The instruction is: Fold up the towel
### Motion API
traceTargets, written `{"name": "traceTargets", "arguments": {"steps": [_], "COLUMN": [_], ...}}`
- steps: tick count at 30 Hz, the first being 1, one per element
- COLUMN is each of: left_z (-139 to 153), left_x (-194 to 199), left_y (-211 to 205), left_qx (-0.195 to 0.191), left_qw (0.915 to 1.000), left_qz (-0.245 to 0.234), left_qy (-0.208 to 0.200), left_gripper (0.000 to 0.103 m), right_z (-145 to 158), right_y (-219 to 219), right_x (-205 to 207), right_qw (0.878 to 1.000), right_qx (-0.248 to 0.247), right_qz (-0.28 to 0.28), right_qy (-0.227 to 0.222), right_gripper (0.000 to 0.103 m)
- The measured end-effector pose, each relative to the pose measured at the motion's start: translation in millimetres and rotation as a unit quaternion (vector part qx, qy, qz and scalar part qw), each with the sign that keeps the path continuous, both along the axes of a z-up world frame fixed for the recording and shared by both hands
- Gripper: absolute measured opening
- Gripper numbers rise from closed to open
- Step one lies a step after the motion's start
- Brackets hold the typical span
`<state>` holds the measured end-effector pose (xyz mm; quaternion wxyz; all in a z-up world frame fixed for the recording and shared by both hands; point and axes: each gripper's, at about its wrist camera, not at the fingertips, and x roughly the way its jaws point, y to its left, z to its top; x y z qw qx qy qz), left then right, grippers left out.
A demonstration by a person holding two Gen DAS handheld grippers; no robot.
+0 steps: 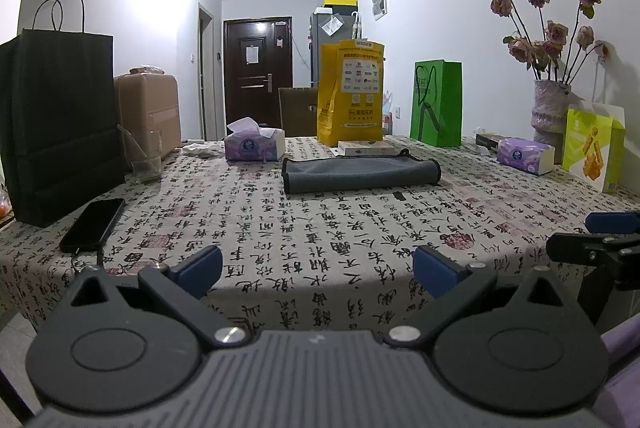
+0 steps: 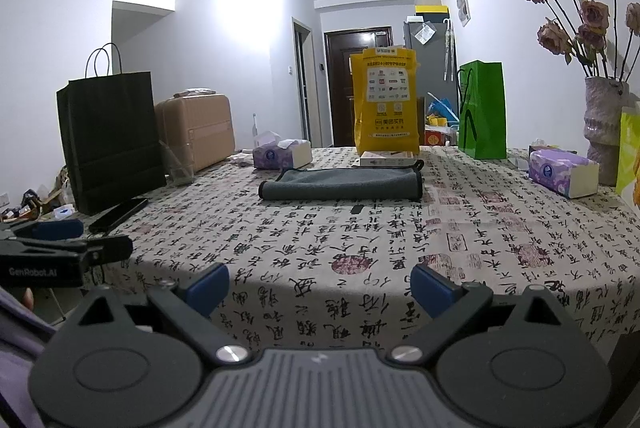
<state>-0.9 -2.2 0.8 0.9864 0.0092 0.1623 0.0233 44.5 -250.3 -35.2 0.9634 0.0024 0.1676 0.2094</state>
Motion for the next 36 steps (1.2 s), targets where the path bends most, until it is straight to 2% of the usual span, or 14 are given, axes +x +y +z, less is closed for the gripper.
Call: {"name": "traceTargets", "arguments": {"steps": [36], "left_z": [-3.0], "left_x": [0.3], "left_y": [-0.8], "left_qx": [0.000], "left_qw": [1.0000], "left_qz": [-0.002], "left_qy": [0.003], "left_gripper": [0.103], "right_z": [-2.1], "right_y": [1.5], "right_x": [-0.7], "right_qw": [1.000], "right_qx": [0.003], "right_qz": [-0.001], "right_qy": [0.004], "right_gripper": [0.097]}}
